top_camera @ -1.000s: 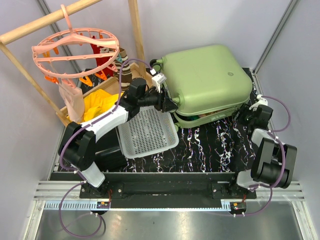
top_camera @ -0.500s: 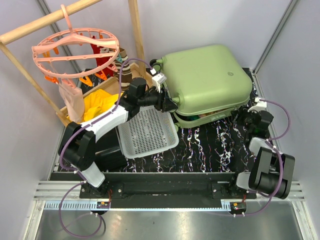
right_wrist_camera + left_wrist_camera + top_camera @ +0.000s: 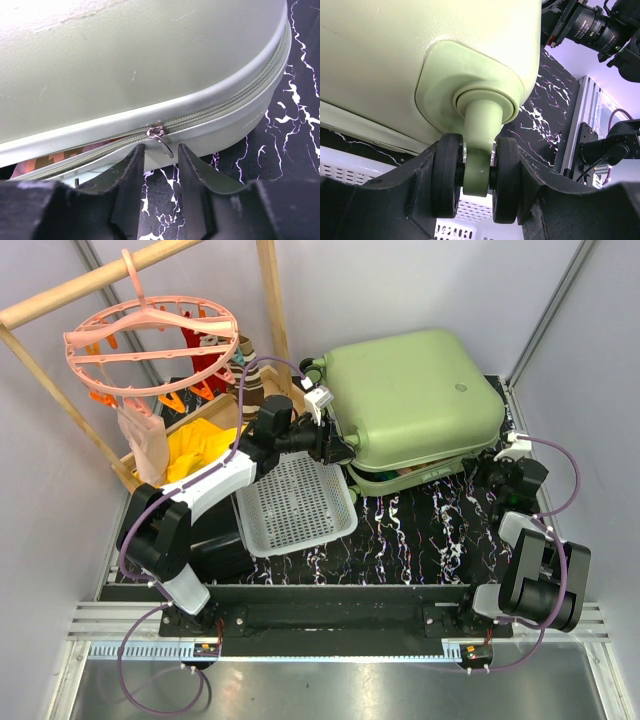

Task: Open, take out, and arrange the luggage
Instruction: Unzip the luggage

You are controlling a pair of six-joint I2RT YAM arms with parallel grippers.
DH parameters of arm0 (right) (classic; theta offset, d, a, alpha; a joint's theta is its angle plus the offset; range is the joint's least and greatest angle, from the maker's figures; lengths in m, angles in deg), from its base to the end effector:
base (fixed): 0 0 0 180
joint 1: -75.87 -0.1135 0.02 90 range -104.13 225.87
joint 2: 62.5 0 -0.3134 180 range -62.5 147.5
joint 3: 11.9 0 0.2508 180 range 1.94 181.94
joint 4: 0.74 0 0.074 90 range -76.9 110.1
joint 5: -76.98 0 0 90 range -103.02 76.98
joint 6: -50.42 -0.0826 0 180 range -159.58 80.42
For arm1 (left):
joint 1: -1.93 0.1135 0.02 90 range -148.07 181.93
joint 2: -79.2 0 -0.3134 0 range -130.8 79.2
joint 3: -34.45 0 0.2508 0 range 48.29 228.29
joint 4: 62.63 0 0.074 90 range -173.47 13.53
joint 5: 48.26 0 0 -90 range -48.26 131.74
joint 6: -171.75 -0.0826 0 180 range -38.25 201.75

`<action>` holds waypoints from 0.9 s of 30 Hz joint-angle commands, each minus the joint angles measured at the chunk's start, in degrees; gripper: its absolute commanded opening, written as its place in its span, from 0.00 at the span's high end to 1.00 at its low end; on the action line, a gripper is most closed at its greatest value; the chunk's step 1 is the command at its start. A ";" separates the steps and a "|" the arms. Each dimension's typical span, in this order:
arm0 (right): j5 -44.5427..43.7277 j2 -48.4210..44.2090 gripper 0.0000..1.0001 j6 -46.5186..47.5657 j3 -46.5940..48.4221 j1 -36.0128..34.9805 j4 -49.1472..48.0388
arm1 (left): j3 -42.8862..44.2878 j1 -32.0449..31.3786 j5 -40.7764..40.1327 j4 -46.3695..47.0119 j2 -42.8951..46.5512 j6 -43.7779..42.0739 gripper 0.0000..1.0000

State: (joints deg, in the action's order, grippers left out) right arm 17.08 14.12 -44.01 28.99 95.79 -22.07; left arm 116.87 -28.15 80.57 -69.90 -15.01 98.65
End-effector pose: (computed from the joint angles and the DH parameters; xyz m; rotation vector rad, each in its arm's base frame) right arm 0.2886 -0.0605 0.2358 0.0123 1.7965 0.2847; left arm 0.3369 -0.2550 0.3296 0.7097 1.8795 -1.1832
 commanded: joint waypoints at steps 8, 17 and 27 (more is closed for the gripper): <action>1.80 0.55 0.84 1.97 3.01 -0.50 -3.94 | 3.23 4.86 -12.81 3.89 3.77 -0.56 1.00; -11.37 -2.87 1.00 1.79 4.50 -0.50 3.09 | 1.91 4.86 -14.04 4.33 5.09 -0.73 1.00; -24.04 -0.43 1.00 3.54 9.68 -0.50 7.93 | -0.28 5.21 -14.31 5.21 6.67 -0.12 1.00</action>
State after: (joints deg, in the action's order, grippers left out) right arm 4.19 11.95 -42.50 33.66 94.61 -12.92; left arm 116.39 -28.15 79.61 -69.20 -14.29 98.37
